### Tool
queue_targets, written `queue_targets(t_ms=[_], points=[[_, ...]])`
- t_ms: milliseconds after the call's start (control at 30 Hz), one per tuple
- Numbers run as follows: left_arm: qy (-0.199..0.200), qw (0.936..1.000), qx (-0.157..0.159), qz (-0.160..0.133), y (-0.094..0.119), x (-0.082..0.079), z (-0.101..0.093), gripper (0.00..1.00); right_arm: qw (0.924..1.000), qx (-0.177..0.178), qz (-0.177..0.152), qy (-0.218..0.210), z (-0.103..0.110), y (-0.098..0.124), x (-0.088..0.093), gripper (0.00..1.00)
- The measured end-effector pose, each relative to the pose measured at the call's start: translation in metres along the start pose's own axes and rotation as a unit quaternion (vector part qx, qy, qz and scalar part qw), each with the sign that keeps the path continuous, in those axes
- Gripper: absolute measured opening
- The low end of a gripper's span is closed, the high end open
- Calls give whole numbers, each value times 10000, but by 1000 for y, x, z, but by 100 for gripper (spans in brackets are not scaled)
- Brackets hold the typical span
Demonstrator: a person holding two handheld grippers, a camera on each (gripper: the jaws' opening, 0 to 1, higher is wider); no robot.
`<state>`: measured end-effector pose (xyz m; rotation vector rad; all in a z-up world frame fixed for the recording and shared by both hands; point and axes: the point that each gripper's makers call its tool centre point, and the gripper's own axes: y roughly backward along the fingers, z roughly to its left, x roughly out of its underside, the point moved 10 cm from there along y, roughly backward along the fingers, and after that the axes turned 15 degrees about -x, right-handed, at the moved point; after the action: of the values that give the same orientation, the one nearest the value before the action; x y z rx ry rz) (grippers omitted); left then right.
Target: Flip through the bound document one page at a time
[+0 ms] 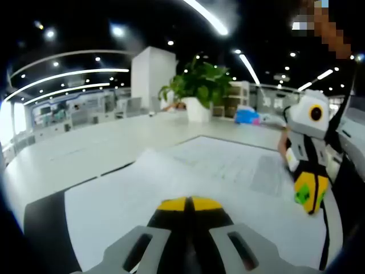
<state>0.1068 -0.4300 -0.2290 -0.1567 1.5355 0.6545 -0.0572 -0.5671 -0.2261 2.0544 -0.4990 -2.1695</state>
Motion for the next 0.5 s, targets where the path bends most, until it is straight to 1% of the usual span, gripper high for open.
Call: queue_targets(t_ms=[500], points=[[1, 10000, 3, -6, -1, 0, -1, 3, 10000, -26, -6, -10, 0, 1, 0, 4]])
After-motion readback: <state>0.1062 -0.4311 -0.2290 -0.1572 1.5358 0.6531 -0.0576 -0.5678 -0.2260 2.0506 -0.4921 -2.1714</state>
